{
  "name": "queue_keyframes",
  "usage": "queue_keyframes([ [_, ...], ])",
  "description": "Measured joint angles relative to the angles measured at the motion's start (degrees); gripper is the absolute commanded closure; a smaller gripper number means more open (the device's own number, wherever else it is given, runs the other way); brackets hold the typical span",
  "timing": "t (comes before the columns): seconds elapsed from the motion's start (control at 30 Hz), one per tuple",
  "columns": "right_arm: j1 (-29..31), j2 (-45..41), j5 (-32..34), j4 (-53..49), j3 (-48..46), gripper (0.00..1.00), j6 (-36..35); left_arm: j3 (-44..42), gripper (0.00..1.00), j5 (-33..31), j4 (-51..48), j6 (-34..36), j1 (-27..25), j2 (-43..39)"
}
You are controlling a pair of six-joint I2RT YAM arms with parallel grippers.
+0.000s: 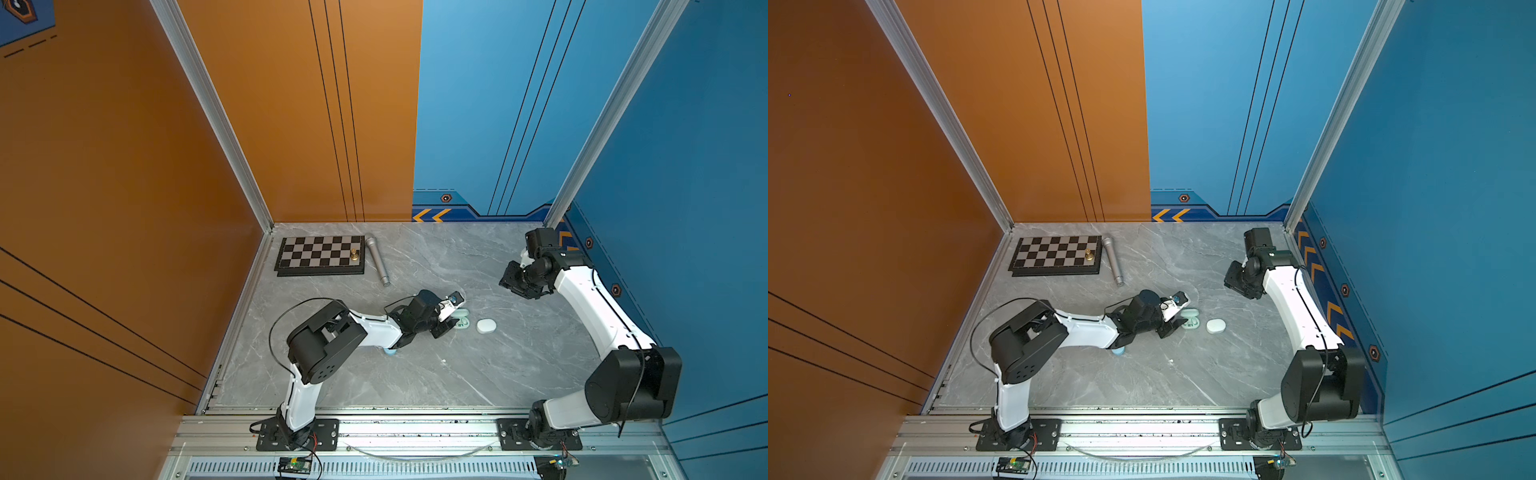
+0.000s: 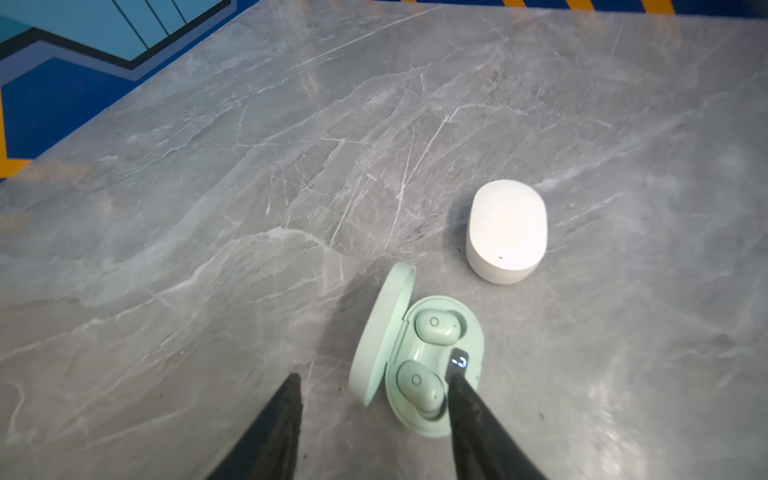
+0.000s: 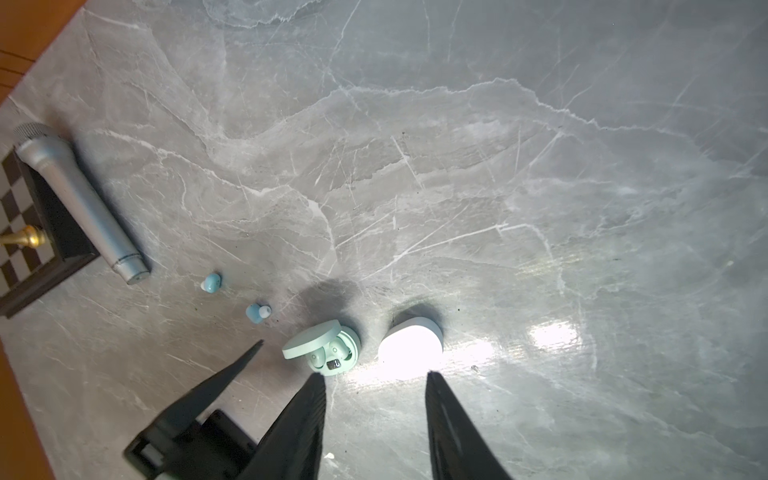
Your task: Insert the wireless bluetooth earbuds into the charging case
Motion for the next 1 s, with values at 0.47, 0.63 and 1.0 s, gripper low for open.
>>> queue_keyframes([
  [0.47,18.8,16.9,10.7,7.0,4.6,0.51,-12.2,-4.5,0.02,-2.3,-23.8,0.0,9.2,-36.1],
  [0.63,20.1,20.5,12.3,9.0,4.6,0.52,-13.4,-8.9,0.02,-3.5,-30.9,-0.9,12.0,-44.0],
  [1.0,23.3,18.2,14.1,11.2,-4.4,0.53,-13.5,-13.0,0.02,-7.6,-34.5,-6.3,16.5,-51.9],
])
